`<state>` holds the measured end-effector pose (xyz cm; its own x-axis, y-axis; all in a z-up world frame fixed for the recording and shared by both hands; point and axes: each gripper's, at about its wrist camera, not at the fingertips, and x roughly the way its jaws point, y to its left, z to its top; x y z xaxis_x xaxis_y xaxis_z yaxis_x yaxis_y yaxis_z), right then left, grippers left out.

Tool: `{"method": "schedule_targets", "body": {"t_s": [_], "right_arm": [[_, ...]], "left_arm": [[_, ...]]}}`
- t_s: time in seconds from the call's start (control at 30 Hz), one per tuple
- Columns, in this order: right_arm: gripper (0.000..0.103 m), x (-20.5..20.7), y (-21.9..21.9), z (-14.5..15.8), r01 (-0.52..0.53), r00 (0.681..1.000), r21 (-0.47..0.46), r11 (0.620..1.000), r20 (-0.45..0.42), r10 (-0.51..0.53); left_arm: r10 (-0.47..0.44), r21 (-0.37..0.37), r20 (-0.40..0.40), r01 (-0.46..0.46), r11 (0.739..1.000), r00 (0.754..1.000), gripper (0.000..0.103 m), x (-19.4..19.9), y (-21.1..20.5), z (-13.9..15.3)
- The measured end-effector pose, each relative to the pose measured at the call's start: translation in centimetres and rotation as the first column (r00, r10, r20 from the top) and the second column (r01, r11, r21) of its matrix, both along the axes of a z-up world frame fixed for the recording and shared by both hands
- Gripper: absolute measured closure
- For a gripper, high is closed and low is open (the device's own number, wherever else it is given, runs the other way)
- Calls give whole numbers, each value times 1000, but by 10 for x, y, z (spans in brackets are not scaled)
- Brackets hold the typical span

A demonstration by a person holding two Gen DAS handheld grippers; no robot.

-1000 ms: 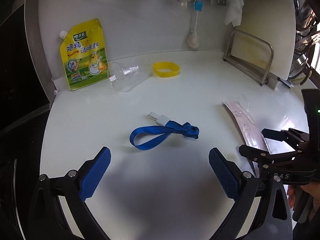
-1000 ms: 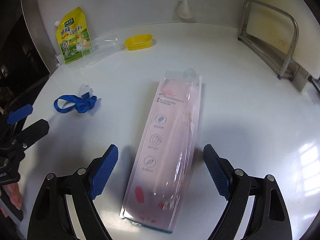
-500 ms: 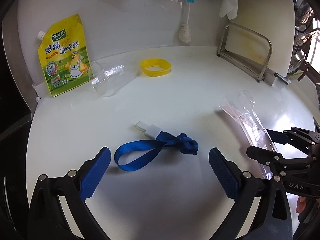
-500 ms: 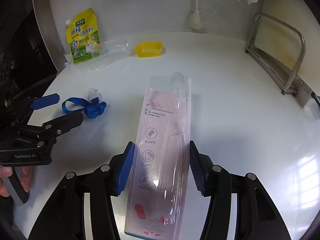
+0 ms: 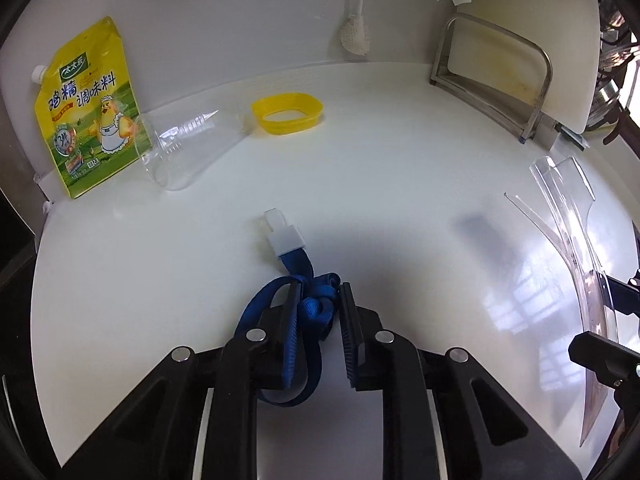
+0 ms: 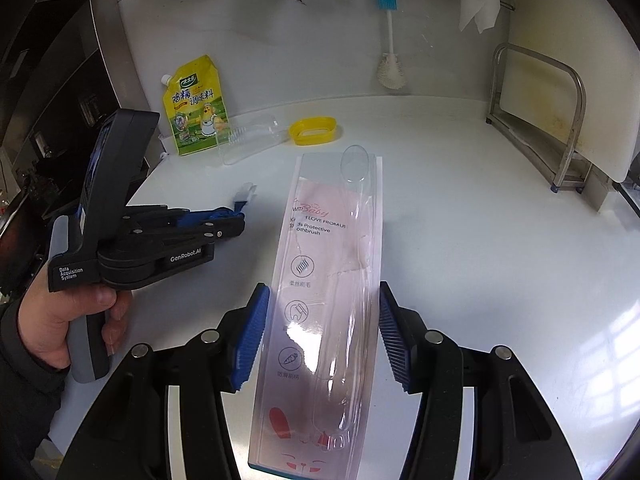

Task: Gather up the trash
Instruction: 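Grasp the blue lanyard with the left tool while the right grasps the pink toothbrush package, then carry the lanyard and toothbrush package over the grey basket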

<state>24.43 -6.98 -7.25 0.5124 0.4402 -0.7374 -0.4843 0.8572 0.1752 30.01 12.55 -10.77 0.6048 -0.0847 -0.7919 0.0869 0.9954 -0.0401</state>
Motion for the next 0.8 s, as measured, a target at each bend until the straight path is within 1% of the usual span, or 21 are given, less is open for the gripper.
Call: {"method": "schedule_targets", "body": {"t_s": [0.07,0.17,0.23,0.33,0.4,0.63,0.8], "right_arm": [[51,-3,0,0,-1,1000,10,1000,3,1],[51,-7,-1,1,-1,1000,19,1000,4,1],[51,-11,-4,3,3,1000,19,1000,7,-3],[51,-20,-11,9,10,1000,32,999,14,-11],[51,-28,-17,14,19,1000,47,999,19,-20],[51,-79,-50,39,36,998,81,996,54,-41],[51,-127,-84,48,54,996,97,994,63,-60]], "left_arm": [[-11,18,9,11,1000,1000,87,-7,-2,1],[10,24,48,-11,1000,999,87,-19,3,10],[13,46,81,-17,999,997,87,-30,2,19],[6,49,116,-12,999,993,87,-48,-2,34],[-3,38,136,-3,999,991,87,-64,-6,44],[-61,-4,202,63,998,978,87,-129,-35,80],[-127,-28,222,137,990,967,87,-179,-67,94]]}}
